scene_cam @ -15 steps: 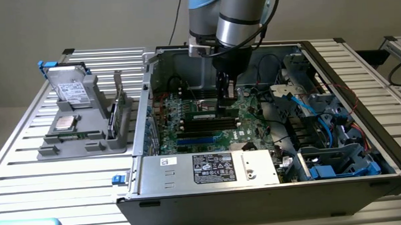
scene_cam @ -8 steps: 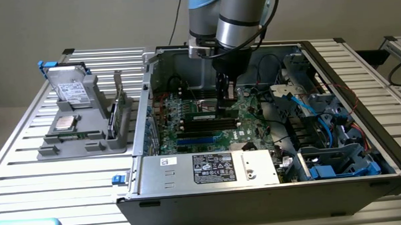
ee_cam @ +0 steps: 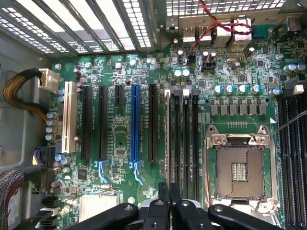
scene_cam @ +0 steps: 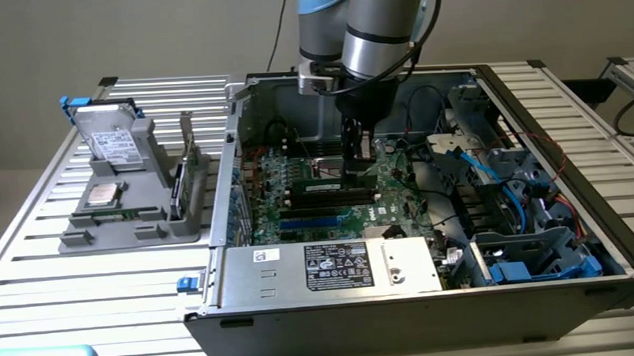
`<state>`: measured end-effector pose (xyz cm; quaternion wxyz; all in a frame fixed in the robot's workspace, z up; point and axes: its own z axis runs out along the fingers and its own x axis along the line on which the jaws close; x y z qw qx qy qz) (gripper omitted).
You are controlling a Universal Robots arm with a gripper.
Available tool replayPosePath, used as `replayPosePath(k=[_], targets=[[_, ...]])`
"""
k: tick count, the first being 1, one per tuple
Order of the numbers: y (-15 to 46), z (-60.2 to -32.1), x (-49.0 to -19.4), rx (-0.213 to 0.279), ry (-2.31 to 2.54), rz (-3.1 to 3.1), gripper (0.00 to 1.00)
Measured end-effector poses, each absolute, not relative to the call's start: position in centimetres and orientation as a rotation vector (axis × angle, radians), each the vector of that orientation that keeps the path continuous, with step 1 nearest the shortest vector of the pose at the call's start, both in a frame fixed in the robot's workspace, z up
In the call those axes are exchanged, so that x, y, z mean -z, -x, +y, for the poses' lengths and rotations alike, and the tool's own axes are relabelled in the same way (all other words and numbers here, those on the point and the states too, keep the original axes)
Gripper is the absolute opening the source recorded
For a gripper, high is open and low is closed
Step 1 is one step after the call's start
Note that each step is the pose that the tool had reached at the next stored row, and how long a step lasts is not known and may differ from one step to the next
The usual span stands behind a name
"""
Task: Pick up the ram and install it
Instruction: 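Insert the ram into the slot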
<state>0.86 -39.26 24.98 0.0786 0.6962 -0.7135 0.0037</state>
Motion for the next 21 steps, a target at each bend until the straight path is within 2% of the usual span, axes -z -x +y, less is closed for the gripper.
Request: replayPosePath(k=[21], targets=[[-0.86, -39.02, -24.19, -0.005, -2.088, -2.125, 0.12]])
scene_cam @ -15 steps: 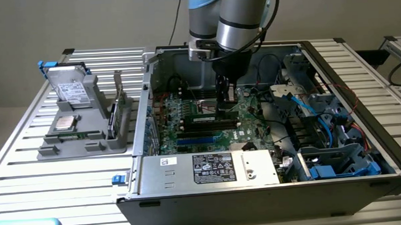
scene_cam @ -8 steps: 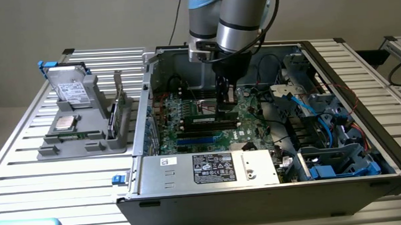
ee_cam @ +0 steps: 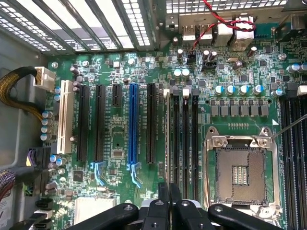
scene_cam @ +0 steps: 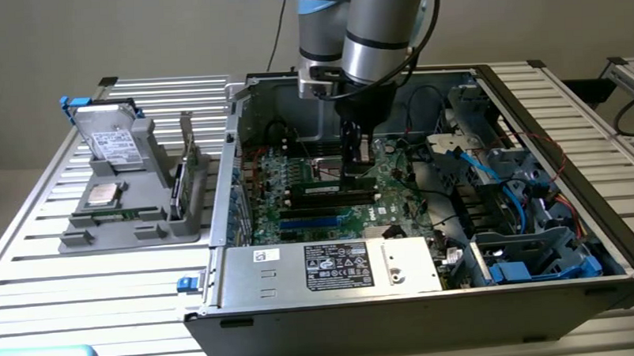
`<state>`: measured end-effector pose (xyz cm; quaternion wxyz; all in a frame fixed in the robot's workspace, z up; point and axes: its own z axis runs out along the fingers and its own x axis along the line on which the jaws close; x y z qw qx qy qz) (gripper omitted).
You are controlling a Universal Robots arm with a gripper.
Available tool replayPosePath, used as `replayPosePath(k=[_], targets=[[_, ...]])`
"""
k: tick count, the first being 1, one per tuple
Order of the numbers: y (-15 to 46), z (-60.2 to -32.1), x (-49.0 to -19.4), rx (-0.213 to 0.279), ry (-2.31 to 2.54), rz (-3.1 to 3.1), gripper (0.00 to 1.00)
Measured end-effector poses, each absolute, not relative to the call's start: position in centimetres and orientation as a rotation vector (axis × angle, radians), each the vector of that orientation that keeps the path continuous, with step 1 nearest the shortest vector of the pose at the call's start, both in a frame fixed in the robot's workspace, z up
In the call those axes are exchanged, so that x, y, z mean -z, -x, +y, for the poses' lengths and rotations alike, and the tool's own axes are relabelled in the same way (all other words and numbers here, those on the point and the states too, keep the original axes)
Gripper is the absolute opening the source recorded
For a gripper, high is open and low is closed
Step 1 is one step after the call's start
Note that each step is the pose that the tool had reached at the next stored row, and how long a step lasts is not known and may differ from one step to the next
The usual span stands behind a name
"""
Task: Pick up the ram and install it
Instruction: 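Insert the ram into the slot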
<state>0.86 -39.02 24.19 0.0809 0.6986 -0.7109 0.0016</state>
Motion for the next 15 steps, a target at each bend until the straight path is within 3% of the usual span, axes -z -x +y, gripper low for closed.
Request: replayPosePath(k=[15], targets=[[-0.86, -38.87, -23.58, -0.001, -2.087, -2.123, 0.12]])
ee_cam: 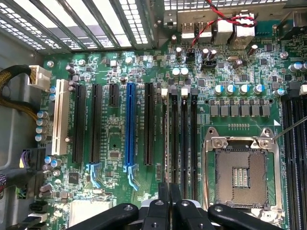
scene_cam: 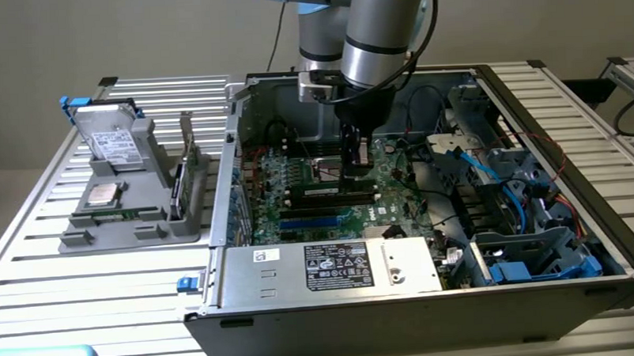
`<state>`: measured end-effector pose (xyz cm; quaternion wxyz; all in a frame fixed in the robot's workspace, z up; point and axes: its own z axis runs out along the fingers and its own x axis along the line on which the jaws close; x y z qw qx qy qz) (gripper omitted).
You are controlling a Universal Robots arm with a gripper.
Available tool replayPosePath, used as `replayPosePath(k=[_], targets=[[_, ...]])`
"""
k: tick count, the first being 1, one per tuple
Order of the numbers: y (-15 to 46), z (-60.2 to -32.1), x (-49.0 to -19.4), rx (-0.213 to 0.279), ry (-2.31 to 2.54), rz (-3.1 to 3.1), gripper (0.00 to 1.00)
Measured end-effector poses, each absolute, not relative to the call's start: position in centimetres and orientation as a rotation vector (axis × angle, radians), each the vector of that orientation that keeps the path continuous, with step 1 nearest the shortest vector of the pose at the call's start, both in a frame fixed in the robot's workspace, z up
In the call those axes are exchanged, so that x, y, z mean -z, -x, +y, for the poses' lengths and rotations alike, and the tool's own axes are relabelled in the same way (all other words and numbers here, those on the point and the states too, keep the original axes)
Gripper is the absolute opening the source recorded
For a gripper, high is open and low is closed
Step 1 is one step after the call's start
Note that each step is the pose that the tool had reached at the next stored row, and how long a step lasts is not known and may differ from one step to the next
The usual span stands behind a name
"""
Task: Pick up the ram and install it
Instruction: 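Insert the ram into the slot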
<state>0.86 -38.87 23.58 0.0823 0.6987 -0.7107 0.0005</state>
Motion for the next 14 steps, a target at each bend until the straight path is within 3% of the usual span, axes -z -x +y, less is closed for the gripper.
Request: replayPosePath(k=[14], targets=[[-0.85, -38.89, -23.39, -0.002, -2.087, -2.122, 0.12]])
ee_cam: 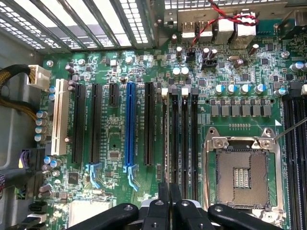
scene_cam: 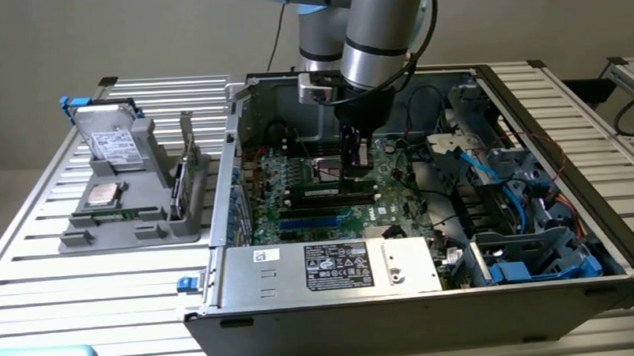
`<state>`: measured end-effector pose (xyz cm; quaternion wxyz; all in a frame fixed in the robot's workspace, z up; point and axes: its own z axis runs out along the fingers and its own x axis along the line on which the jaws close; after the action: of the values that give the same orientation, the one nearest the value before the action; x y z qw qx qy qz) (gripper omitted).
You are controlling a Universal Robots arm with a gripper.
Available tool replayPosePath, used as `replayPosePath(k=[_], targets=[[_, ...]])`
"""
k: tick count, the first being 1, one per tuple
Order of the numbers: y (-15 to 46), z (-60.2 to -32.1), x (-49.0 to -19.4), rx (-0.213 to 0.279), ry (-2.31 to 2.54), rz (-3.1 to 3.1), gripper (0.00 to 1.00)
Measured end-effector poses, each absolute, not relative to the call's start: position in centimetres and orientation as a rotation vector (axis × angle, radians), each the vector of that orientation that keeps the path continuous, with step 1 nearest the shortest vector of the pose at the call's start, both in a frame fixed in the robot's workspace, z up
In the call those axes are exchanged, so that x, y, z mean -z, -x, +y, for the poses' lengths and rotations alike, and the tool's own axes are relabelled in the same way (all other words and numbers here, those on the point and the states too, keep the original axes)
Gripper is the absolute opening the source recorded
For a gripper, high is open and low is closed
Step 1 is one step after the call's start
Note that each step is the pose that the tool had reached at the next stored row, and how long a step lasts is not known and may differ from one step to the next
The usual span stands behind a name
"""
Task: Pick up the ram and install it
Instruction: 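Insert the ram into the slot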
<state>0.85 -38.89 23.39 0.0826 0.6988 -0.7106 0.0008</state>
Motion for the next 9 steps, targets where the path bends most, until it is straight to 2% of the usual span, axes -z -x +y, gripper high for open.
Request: replayPosePath(k=[9], targets=[[-0.87, -38.90, -23.26, -0.003, -2.087, -2.122, 0.12]])
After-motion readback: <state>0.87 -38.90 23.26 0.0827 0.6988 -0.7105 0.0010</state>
